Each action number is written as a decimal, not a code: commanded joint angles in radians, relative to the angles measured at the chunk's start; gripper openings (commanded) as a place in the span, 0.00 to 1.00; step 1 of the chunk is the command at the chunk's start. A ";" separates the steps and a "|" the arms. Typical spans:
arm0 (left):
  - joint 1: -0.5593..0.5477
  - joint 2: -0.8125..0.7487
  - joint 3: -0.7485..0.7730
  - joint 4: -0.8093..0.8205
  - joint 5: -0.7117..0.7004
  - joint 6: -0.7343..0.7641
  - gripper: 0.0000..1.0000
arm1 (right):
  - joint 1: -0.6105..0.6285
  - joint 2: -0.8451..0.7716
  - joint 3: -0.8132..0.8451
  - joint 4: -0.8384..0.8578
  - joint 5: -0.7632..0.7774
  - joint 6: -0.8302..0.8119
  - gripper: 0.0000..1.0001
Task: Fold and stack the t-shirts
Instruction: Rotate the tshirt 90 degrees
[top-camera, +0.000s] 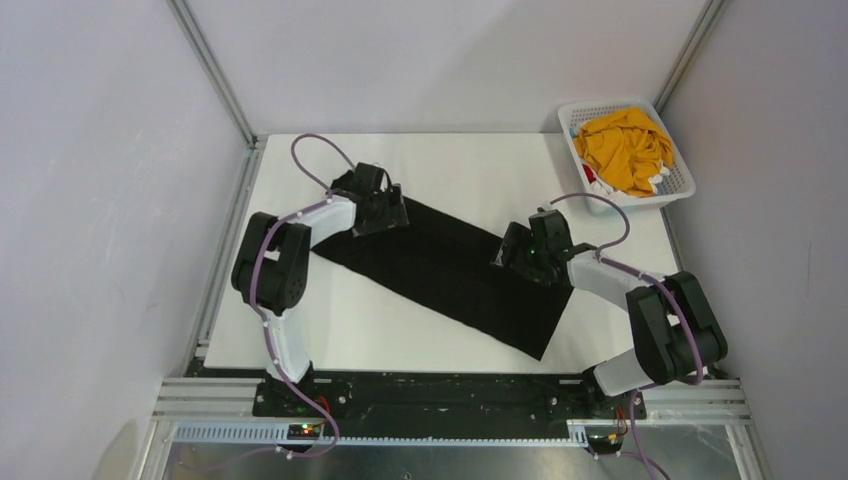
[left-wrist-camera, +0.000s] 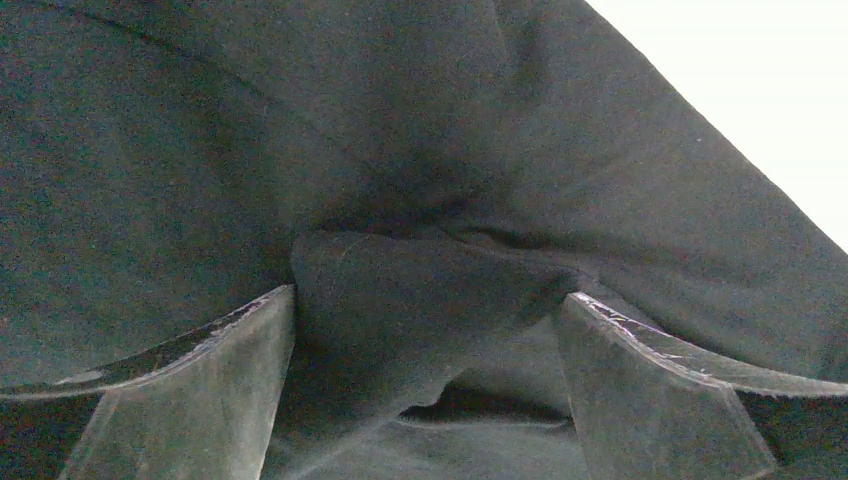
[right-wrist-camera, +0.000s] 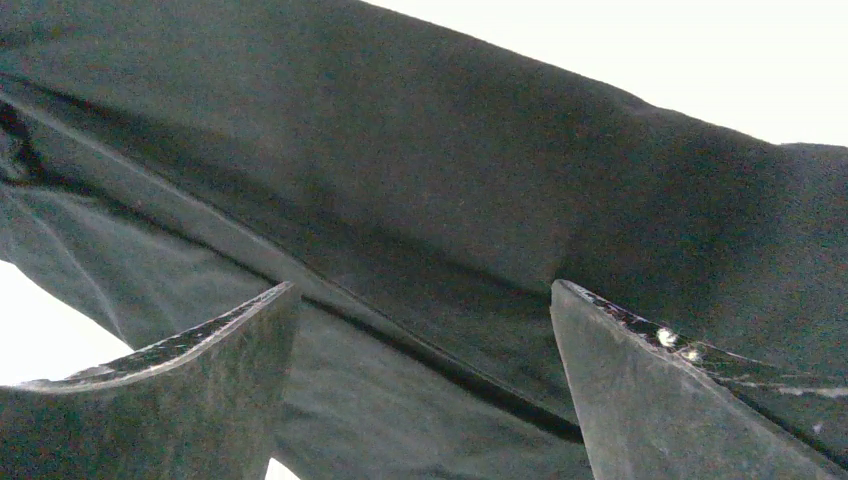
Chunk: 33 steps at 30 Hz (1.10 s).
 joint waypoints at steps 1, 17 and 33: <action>0.014 -0.087 0.016 0.000 -0.027 0.045 1.00 | 0.058 -0.037 0.000 -0.140 0.012 0.036 0.99; 0.101 -0.266 -0.039 -0.037 -0.056 -0.075 1.00 | 0.417 -0.061 -0.009 -0.356 0.152 0.153 1.00; 0.101 0.092 0.060 -0.037 0.108 -0.215 1.00 | 0.668 -0.086 -0.008 -0.149 -0.012 0.016 0.99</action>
